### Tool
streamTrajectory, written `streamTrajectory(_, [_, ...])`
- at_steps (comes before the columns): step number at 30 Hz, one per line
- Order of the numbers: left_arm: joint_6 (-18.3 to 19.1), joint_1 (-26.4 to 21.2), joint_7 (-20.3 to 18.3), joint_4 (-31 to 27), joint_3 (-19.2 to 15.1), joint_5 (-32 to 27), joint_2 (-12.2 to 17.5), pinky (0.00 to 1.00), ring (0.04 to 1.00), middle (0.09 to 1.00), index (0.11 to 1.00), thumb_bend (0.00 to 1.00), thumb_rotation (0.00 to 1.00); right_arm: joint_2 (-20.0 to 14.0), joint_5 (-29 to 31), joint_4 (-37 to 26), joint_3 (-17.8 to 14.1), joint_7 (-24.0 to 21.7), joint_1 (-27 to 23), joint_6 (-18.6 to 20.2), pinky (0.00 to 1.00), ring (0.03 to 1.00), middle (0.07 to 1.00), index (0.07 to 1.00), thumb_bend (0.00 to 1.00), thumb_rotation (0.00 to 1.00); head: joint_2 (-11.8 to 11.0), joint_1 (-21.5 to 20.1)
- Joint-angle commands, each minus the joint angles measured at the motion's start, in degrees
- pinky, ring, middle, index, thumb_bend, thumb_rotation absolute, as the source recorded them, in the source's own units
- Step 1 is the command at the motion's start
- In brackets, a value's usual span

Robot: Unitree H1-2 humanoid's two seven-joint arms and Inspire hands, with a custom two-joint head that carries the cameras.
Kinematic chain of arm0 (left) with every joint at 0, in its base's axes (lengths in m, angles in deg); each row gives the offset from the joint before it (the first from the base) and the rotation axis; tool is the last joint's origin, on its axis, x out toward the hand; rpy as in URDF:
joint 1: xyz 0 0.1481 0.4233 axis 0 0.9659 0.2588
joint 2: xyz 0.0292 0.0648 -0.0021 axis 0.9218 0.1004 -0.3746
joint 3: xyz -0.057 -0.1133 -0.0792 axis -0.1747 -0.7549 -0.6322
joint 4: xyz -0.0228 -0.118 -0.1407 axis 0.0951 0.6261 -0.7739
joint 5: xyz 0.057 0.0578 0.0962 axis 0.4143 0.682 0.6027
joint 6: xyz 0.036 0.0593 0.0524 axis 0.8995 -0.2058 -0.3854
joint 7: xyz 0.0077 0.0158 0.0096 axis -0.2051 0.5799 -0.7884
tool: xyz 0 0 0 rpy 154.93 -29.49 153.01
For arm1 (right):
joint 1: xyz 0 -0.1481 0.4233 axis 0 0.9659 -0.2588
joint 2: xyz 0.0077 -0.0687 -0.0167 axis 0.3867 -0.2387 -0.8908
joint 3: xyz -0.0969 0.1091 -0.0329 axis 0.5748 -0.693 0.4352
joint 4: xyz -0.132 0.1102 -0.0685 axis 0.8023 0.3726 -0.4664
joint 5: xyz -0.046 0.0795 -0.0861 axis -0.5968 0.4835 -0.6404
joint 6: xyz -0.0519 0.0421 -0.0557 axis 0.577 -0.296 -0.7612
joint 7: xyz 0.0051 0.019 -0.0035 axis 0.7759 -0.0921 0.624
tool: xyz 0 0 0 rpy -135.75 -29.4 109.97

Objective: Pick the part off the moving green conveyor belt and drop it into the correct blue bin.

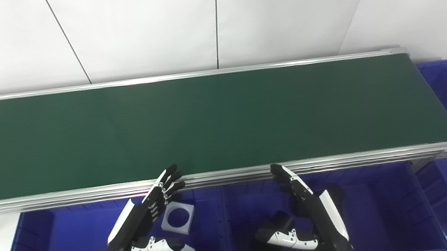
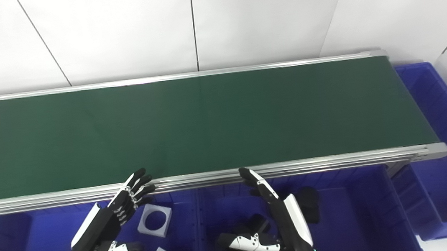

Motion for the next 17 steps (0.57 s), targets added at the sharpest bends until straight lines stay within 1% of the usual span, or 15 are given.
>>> streamTrajectory(1, [-3.4, 0.1, 1.3, -0.7, -0.6, -0.2, -0.4, 0.87, 0.91, 0.962, 0.98, 0.95, 0.52, 0.2, 0.5, -1.5, 0.1, 0.0, -0.1, -0.3, 0.8, 0.869, 0.89, 0.893, 0.9, 0.43, 0.1, 0.0])
streamTrajectory(4, [-4.2, 0.7, 2.3, -0.3, -0.6, 0.6, -0.9, 0.87, 0.905, 0.961, 0.976, 0.95, 0.52, 0.1, 0.2, -1.4, 0.1, 0.0, 0.0, -0.3, 0.81, 0.875, 0.893, 0.897, 0.89, 0.44, -0.4, 0.1])
streamTrajectory(6, [-4.8, 0.9, 2.5, -0.2, -0.5, 1.0, -0.9, 0.87, 0.908, 0.965, 0.978, 0.94, 0.51, 0.1, 0.3, -1.5, 0.1, 0.0, 0.2, -0.1, 0.81, 0.876, 0.894, 0.898, 0.89, 0.44, -0.7, 0.4])
streamTrajectory(8, [-5.3, 1.1, 2.9, -0.1, -0.4, 1.3, -1.1, 0.86, 0.906, 0.962, 0.971, 0.94, 0.49, 0.1, 0.2, -1.4, 0.0, 0.1, 0.3, -0.1, 0.79, 0.871, 0.896, 0.899, 0.89, 0.44, -0.6, 0.7])
streamTrajectory(13, [-6.6, 1.8, 4.4, 0.3, -0.9, 2.1, -1.8, 0.83, 0.873, 0.929, 0.934, 0.95, 0.46, 0.0, 0.3, -1.3, -0.3, 0.2, 0.3, -0.3, 0.8, 0.869, 0.895, 0.902, 0.89, 0.44, -0.6, 0.9])
streamTrajectory(17, [-6.9, 2.5, 6.3, 0.0, -1.6, 3.1, -2.9, 0.81, 0.857, 0.915, 0.915, 0.94, 0.44, 0.0, 1.0, -1.1, -0.4, 0.1, 0.3, -0.5, 0.79, 0.873, 0.897, 0.901, 0.89, 0.43, -0.6, 1.1])
